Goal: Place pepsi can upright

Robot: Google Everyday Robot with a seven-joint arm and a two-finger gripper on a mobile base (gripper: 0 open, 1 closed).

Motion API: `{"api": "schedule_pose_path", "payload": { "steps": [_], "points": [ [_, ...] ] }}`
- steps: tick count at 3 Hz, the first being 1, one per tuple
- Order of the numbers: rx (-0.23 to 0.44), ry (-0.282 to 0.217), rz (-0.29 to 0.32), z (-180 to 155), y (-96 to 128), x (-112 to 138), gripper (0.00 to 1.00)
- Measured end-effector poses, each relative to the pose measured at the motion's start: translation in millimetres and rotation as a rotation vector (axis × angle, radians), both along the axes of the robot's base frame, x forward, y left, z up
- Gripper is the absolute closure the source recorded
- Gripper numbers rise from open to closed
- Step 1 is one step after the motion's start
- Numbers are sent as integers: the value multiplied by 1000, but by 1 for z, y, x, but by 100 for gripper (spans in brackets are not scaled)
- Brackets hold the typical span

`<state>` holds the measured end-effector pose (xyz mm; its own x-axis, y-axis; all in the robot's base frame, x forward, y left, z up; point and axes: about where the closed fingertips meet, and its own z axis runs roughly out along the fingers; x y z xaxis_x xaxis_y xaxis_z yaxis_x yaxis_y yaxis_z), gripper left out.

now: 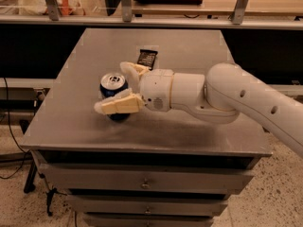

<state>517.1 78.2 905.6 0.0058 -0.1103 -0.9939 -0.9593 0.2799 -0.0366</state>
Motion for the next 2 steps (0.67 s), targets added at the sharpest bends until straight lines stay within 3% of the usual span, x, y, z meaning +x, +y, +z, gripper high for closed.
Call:
{"api": "schedule_pose_path", "payload": {
  "steps": [2],
  "points": [
    [-43, -3, -44, 3, -12, 3, 0]
  ]
}}
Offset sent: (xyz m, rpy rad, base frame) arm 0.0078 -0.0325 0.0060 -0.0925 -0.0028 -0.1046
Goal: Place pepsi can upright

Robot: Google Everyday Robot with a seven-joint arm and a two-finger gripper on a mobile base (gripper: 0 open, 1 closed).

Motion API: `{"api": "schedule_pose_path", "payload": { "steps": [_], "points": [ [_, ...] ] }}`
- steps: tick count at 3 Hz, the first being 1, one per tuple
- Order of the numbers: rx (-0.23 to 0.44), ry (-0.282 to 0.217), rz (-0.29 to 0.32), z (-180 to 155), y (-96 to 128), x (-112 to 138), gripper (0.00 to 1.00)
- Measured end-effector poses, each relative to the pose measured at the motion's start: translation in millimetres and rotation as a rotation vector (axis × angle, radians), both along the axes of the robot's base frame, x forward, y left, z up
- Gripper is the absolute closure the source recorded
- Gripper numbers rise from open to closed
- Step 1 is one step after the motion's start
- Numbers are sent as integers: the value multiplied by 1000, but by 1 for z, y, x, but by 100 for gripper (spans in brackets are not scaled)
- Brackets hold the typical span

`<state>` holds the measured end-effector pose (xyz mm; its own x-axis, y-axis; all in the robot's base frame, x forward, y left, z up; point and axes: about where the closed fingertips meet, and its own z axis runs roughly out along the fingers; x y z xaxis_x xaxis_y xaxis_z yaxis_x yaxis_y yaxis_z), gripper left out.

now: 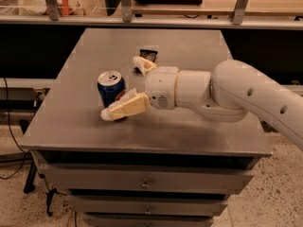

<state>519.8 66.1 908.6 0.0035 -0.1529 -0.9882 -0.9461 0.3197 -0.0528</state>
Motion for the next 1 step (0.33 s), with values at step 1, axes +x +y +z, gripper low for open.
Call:
{"api": "schedule_pose_path", "payload": {
  "steps": [1],
  "points": [
    [-45, 5, -35, 4, -14, 1, 0]
  ]
}}
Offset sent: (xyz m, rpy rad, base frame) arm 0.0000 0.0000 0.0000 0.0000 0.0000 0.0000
